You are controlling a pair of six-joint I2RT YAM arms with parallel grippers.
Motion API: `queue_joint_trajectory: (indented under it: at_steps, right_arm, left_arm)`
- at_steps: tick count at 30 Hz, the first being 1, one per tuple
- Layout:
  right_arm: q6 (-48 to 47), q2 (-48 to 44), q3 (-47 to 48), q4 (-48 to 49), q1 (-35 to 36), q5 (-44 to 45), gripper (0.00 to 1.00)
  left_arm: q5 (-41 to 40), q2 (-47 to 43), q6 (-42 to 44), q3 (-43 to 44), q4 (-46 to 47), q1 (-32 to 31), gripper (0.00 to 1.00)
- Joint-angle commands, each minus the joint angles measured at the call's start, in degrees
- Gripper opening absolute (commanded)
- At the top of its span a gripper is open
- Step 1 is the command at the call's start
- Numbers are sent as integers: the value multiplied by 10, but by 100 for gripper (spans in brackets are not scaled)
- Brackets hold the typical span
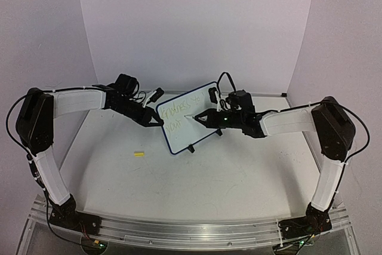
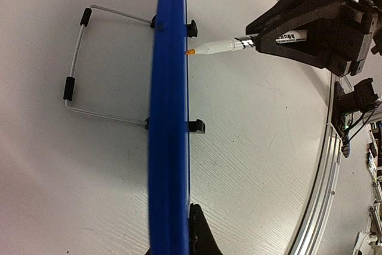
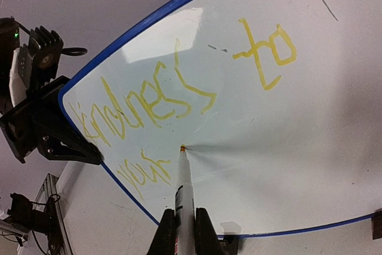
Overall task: Write a sentence on the whiteboard
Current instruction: Write on the whiteboard with the whiteboard marker without the cap.
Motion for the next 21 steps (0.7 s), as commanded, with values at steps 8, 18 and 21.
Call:
queue_joint_trajectory:
  at_steps: [8,18,21]
  right_arm:
    - [-5,13,3,12,1,-27,0]
    - [-6,-2,-11,6,1,2,0]
    - [-6,-5,-14,4,1,12,0]
  left_arm:
    - [-1,0,12,29,-6,-2,0]
    - [-1,2,12,29,-6,-2,0]
    - [-1,2,13,29,-5,-2,0]
